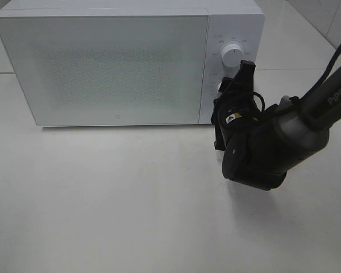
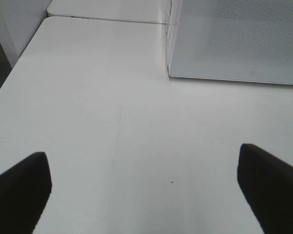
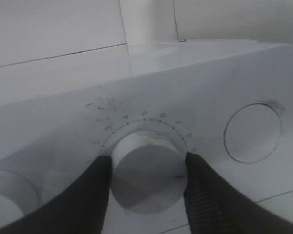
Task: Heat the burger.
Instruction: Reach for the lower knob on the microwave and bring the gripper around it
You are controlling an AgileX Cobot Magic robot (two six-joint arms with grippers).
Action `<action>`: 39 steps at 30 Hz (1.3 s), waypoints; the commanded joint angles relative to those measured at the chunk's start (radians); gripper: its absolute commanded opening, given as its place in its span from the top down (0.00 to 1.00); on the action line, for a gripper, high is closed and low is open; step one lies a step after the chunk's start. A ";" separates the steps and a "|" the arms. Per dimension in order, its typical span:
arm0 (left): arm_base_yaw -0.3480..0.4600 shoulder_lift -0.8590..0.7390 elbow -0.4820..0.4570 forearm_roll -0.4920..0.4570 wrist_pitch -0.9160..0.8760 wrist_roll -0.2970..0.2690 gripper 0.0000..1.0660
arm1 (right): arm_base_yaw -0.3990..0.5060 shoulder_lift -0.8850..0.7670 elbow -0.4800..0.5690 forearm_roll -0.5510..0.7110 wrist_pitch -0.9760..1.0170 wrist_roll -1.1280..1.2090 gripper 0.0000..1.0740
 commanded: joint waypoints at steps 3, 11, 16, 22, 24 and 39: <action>0.004 -0.025 0.003 -0.007 -0.006 -0.001 0.08 | -0.019 -0.010 -0.002 0.119 -0.146 0.068 0.91; 0.004 -0.025 0.003 -0.007 -0.006 -0.001 0.08 | -0.019 -0.010 -0.002 0.111 -0.146 0.054 0.89; 0.004 -0.025 0.003 -0.007 -0.006 -0.001 0.08 | -0.019 -0.010 -0.002 0.108 -0.144 0.050 0.88; 0.004 -0.025 0.003 -0.007 -0.006 -0.001 0.08 | -0.019 -0.010 -0.002 0.090 -0.144 0.021 0.80; 0.004 -0.025 0.003 -0.007 -0.006 -0.001 0.08 | -0.019 -0.010 -0.002 0.088 -0.143 0.017 0.78; 0.004 -0.025 0.003 -0.007 -0.006 -0.001 0.08 | -0.019 -0.071 0.049 -0.008 0.037 -0.181 0.33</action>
